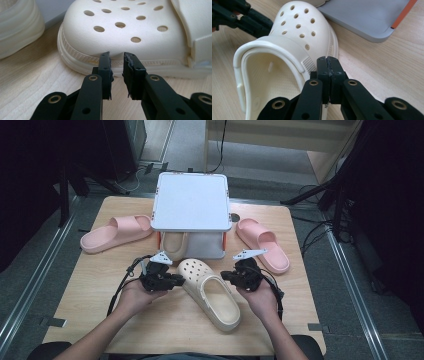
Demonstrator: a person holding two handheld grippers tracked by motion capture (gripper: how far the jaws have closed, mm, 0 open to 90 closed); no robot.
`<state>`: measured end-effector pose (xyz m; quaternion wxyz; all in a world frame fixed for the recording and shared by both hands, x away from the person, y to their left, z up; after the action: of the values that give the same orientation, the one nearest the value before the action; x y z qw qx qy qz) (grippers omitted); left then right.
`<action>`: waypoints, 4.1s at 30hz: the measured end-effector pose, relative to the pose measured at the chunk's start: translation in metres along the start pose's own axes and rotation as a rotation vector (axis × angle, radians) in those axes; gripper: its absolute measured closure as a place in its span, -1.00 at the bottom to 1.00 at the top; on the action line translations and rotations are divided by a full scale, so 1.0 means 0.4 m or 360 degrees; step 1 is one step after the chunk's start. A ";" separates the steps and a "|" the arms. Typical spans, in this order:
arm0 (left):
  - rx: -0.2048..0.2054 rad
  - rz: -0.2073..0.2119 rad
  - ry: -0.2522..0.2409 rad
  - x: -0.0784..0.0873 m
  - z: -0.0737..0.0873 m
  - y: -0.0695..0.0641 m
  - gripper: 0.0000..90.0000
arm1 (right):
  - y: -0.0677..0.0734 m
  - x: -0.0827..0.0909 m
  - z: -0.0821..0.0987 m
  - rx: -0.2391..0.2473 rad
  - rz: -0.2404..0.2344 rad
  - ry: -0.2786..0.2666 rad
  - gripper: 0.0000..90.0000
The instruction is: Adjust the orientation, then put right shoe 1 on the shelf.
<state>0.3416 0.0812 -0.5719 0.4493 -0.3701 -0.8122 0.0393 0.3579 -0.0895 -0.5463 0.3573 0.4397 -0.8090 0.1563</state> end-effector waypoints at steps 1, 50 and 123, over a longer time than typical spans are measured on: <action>-0.0001 0.0000 -0.0003 -0.002 -0.004 0.001 0.69 | 0.002 0.002 0.003 -0.0005 -0.0003 0.0000 1.00; -0.0069 0.0104 -0.0023 0.022 -0.124 -0.040 0.67 | 0.084 0.119 0.034 -0.0206 0.0077 -0.0258 0.55; 0.0014 -0.0111 -0.0223 0.239 -0.350 0.149 0.81 | -0.004 0.025 -0.025 -0.0273 0.0327 -0.0118 0.71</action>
<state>0.4507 0.1478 -0.4456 0.3940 -0.3359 -0.8539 0.0530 0.3599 -0.0907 -0.5322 0.3456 0.3277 -0.8729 0.1060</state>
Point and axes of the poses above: each handheld gripper's, and its own axes: x roughly backward along the jaws, z roughly out of its underside, y roughly to its left, the point moved 10 cm from there along -x, roughly forward along the jaws, and after that the axes turned 12 degrees about x, right-handed, at the moved point
